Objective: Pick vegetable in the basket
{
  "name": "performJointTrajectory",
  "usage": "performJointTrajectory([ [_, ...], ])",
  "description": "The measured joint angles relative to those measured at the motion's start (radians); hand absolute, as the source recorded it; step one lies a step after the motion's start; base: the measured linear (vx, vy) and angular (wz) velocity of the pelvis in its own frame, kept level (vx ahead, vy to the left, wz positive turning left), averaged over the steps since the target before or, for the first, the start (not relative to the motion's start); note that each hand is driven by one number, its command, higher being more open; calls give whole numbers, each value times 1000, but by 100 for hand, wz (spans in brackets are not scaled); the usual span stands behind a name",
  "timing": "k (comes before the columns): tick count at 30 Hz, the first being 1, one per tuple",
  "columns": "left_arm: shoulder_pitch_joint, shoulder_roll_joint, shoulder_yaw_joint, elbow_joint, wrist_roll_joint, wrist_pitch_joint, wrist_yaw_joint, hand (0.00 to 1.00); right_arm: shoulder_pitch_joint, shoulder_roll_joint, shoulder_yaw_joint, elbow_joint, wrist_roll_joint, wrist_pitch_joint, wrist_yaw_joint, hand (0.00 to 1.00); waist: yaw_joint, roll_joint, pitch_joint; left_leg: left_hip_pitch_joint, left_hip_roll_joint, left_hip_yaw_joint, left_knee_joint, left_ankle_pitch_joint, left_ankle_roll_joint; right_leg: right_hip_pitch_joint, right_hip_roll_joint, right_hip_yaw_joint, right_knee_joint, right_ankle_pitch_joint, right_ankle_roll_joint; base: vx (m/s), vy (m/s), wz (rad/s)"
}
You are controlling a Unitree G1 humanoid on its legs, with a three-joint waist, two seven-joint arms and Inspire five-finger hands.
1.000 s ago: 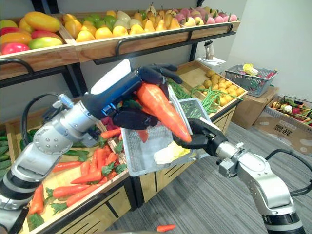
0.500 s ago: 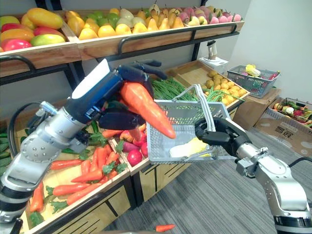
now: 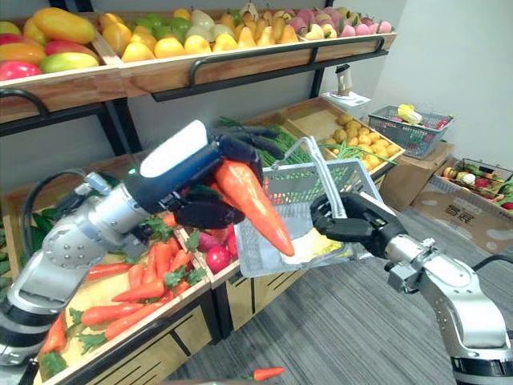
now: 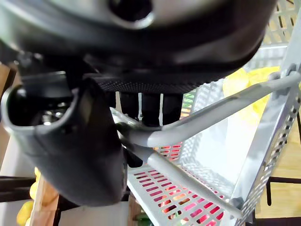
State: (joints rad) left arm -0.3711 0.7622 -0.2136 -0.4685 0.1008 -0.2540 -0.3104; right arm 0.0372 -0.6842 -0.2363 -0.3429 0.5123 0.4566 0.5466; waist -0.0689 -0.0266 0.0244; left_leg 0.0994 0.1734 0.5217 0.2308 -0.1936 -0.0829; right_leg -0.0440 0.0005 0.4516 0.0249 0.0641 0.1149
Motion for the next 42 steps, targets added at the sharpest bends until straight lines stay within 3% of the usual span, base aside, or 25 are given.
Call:
performJointTrajectory([
  [17, -136, 38, -162, 194, 123, 47, -55, 0, -29, -60, 96, -63, 2, -10, 20, 0, -47, 21, 4, 1, 1, 51, 8, -2, -1, -22, 9, 52, 5, 17, 6, 8, 13, -9],
  [29, -139, 53, -224, 204, 129, 45, -135, 0, -29, -101, 102, -79, 41, -10, 26, 0, -48, 36, -3, 0, 2, 51, 9, -2, -1, -23, 11, 53, 6, 18, 6, 5, 3, 0],
  [42, -139, 45, -292, 290, 149, 42, -151, 0, -29, -110, 148, -170, 42, -9, 102, 0, -54, 41, -6, 2, 2, 76, 14, -3, -2, -39, 19, 82, 21, 22, 11, 16, 12, -6],
])
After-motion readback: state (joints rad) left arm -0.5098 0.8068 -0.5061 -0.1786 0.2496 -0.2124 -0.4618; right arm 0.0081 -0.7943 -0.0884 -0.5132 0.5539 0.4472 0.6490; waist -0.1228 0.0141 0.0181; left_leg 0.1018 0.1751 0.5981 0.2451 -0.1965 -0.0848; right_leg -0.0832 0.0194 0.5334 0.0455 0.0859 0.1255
